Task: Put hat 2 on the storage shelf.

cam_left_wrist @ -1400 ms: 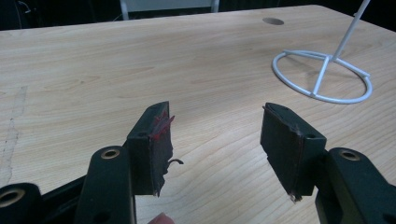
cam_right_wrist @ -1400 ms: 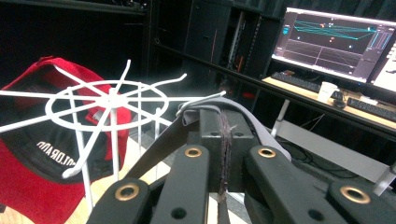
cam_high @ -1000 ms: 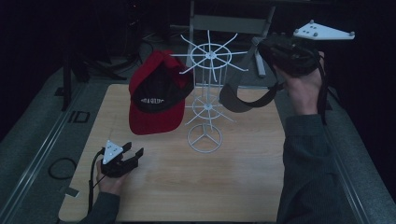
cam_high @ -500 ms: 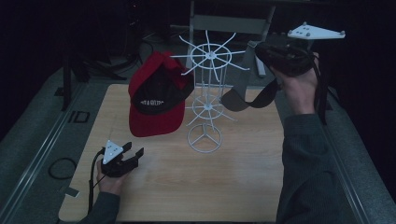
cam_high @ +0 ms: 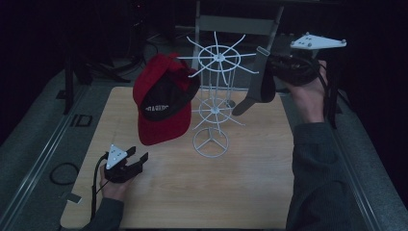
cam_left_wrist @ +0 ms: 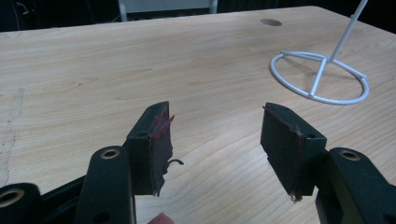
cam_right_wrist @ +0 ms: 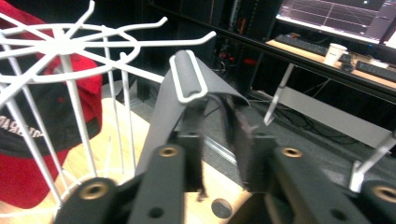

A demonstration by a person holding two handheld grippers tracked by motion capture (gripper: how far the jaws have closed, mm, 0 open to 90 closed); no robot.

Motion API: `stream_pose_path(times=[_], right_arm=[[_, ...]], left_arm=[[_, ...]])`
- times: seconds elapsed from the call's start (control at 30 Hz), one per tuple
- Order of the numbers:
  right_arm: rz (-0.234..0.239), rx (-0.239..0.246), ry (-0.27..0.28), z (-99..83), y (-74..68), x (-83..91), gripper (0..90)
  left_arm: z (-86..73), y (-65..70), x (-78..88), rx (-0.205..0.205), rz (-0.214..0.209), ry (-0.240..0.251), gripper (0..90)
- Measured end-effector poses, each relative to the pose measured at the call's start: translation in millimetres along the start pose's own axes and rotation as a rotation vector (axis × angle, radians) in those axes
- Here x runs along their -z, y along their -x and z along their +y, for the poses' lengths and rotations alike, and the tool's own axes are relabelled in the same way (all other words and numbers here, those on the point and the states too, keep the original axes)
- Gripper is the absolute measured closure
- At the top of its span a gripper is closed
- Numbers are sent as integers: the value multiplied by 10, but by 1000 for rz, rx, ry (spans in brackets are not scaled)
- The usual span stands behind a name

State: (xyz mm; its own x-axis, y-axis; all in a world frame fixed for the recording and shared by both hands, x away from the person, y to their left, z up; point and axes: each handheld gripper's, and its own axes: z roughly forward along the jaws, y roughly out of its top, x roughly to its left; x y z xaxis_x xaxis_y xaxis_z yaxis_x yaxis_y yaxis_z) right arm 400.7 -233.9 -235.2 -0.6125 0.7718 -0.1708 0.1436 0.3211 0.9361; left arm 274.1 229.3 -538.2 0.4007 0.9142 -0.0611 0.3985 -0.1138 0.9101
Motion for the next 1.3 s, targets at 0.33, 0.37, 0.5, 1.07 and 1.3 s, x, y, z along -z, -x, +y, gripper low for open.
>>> stream_pose_path(times=[0.33, 0.37, 0.5, 1.07, 1.3], right_arm=[[-52, -2, -3, -99, 24, 13, 500], [-62, -1, -4, -110, 28, 21, 486], [-76, -9, 11, -161, 53, 81, 465], [-103, -27, -32, -477, 89, 196, 447], [-99, -46, -47, -645, 63, 172, 447]], left_arm=[[-1, 4, 1, -3, 0, -1, 433], [-1, 3, 2, -2, 1, -2, 433], [-1, 3, 1, -4, 1, -3, 432], [-6, 9, -6, -9, 6, -6, 429], [-7, 8, -9, -10, 8, -5, 421]])
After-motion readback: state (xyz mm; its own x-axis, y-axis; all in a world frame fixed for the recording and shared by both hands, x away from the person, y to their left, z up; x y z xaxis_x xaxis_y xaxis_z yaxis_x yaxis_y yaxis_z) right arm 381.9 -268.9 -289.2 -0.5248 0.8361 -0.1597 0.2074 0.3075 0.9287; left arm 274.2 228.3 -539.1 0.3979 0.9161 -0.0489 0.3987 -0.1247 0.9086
